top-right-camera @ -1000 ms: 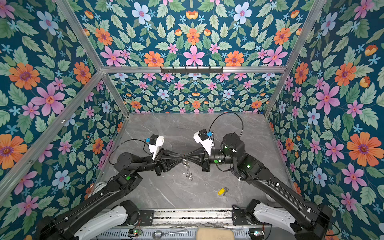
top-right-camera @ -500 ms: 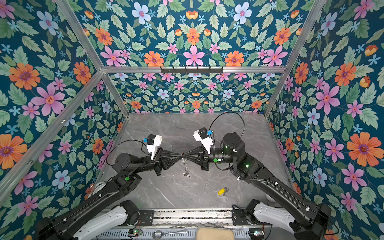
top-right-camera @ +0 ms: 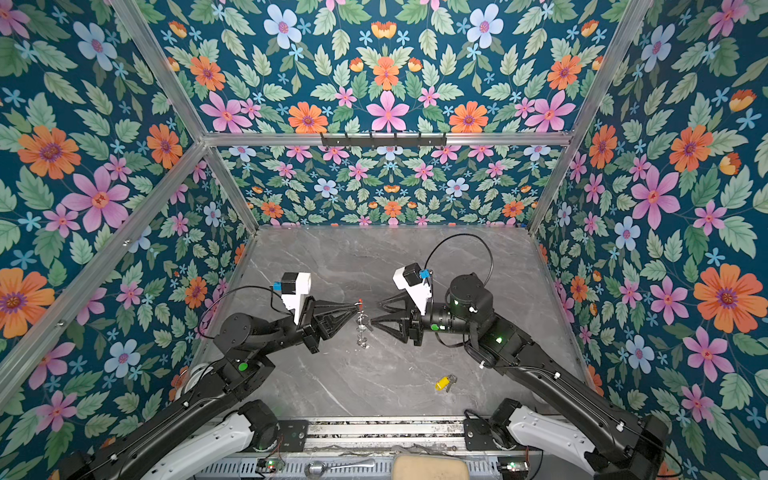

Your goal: Remove the keys from the keyring

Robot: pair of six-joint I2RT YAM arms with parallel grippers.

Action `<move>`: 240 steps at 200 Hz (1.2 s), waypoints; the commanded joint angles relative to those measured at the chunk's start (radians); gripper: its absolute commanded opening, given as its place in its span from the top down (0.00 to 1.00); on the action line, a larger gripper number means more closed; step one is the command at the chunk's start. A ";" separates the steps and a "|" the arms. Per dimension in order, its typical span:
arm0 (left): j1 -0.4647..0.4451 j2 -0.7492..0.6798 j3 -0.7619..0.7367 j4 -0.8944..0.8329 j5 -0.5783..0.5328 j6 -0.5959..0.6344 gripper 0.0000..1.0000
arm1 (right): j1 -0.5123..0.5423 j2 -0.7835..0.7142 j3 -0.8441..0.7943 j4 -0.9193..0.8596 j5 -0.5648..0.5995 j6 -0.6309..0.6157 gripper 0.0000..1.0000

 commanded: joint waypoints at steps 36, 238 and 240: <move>-0.004 0.011 0.002 0.043 0.000 0.020 1.00 | 0.008 0.050 0.014 0.058 -0.065 -0.034 0.48; -0.004 -0.026 0.014 -0.078 -0.012 0.101 1.00 | -0.009 0.073 0.084 -0.061 -0.140 -0.024 1.00; -0.004 -0.028 0.015 -0.083 -0.011 0.103 1.00 | -0.014 0.073 0.087 -0.066 -0.144 -0.020 1.00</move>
